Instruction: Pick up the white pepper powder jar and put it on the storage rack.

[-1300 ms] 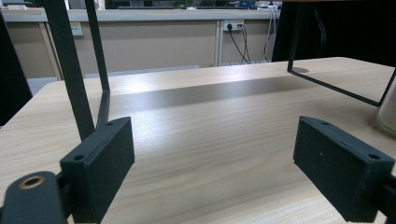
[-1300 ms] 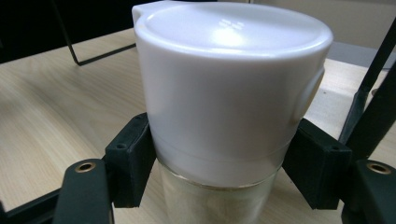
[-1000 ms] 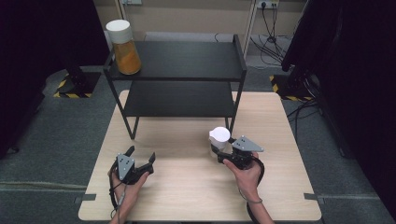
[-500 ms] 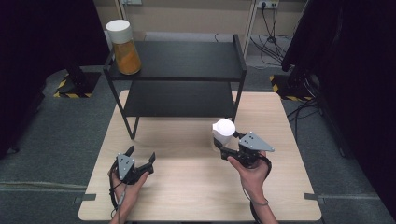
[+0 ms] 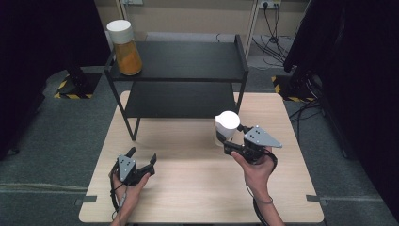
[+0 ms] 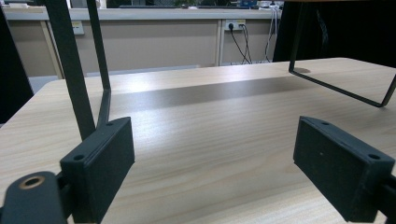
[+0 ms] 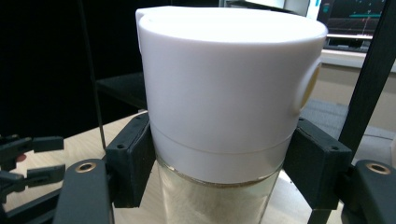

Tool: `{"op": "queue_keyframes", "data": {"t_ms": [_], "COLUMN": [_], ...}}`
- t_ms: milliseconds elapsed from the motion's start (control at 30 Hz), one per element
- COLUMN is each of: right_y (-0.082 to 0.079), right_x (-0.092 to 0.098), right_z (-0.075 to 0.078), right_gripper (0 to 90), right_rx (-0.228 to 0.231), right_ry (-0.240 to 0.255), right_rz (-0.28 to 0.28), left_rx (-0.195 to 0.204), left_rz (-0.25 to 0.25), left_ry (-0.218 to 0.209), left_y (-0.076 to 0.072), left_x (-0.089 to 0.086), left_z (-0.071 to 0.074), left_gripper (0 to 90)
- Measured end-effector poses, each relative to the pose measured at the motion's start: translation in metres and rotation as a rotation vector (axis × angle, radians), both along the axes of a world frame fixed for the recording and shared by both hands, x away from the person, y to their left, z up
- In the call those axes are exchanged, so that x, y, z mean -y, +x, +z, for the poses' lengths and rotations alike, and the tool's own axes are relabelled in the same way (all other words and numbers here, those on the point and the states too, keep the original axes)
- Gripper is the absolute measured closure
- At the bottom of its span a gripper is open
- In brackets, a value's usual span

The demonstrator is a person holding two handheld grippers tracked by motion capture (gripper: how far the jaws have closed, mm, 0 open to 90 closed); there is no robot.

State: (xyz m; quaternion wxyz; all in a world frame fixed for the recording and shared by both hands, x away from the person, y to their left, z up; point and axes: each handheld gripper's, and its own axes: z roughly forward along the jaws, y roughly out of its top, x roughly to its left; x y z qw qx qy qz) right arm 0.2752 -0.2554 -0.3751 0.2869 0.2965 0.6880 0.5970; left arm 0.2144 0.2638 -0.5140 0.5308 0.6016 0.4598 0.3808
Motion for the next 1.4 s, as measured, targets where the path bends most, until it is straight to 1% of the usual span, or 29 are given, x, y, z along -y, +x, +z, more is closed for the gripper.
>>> {"op": "queue_keyframes", "data": {"t_ms": [333, 733, 1133, 1400], "right_y": [0.001, 0.003, 0.003, 0.004], "right_x": [-0.004, -0.006, -0.008, -0.009], "right_z": [0.021, 0.038, 0.057, 0.068], "right_gripper": [30.8, 30.8, 30.8, 30.8], "right_rx": [0.028, 0.045, 0.081, 0.092], "right_ry": [0.023, 0.03, 0.047, 0.056], "right_rz": [-0.004, -0.005, -0.007, -0.011], "left_rx": [0.001, 0.001, -0.001, 0.0], "left_rz": [0.002, 0.002, 0.001, 0.001], "left_ry": [-0.004, 0.0, -0.002, 0.0], "left_y": [0.0, 0.0, 0.0, 0.0], "left_x": [0.0, 0.0, 0.0, 0.0], "left_z": [0.0, 0.0, 0.0, 0.0], "left_gripper": [11.9, 11.9, 11.9, 11.9]}}
